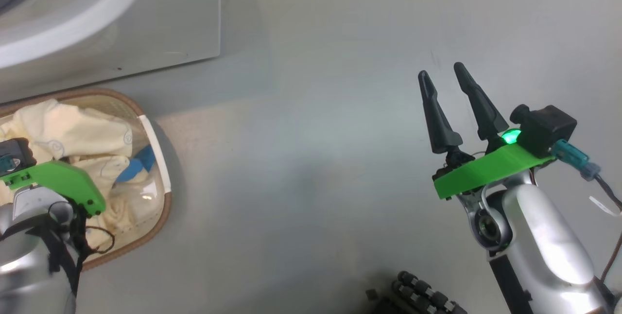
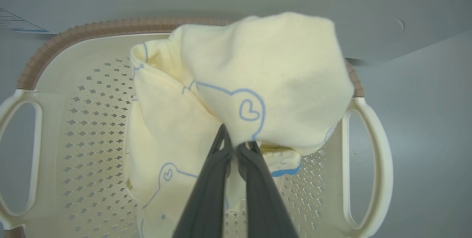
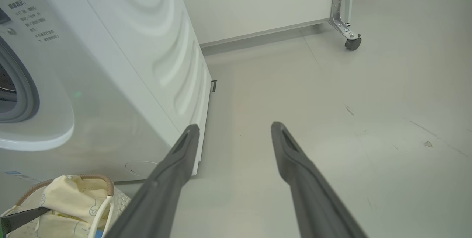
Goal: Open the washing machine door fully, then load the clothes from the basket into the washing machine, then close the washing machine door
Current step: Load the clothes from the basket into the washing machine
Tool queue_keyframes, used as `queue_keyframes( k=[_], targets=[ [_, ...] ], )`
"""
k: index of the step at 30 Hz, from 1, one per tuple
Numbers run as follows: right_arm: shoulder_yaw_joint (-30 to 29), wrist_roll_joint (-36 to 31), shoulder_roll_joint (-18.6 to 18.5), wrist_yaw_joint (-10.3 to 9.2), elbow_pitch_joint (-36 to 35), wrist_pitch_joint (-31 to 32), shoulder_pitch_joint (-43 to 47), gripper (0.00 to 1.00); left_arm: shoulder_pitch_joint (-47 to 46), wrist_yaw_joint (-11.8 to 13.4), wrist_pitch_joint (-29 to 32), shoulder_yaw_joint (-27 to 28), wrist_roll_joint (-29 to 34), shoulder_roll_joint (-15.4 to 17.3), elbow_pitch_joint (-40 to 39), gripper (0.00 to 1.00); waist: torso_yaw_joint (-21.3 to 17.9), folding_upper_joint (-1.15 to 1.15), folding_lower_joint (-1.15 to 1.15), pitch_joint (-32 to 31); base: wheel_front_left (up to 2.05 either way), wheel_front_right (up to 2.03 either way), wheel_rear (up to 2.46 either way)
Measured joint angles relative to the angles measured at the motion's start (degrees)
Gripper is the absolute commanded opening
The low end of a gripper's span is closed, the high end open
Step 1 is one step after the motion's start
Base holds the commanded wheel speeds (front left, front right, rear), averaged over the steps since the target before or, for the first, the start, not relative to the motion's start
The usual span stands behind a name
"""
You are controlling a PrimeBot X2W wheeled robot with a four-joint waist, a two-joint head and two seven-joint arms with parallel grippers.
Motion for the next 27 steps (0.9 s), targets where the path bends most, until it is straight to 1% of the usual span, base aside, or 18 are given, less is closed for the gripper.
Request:
queue_keyframes(
  k=[6,10,14,21,27],
  targets=[
    [-0.7,-0.9,0.0,0.00,1.0,0.0,2.0,1.00,2.4,0.0,-5.2,-2.0,0.5,-1.2,-2.4,0.00,1.7,0.00,0.00,-4.5,0.00,0.00,0.00],
    [-1.1,-1.6,0.0,0.00,1.4,0.0,2.8,1.00,3.8,-0.2,-6.3,-2.9,0.6,-2.5,-4.2,0.00,2.7,0.00,0.00,-6.4,0.00,0.00,0.00],
    [-1.6,-2.1,0.0,0.00,1.8,0.0,3.5,1.00,5.7,-0.4,-7.0,-3.0,0.5,-3.6,-8.1,0.00,4.2,0.00,0.00,-8.6,0.00,0.00,0.00],
    [-2.1,-3.1,0.0,0.00,2.1,0.0,4.6,1.00,11.4,-0.4,-7.1,-0.7,0.6,-4.1,-22.3,0.00,6.6,0.00,0.00,-11.5,0.00,0.00,0.00],
    [-2.7,-4.0,0.0,0.00,3.1,0.0,6.0,1.00,18.2,-0.4,-7.1,2.9,1.8,-6.0,-32.5,0.00,8.1,0.00,0.00,-14.2,0.00,0.00,0.00]
  ],
)
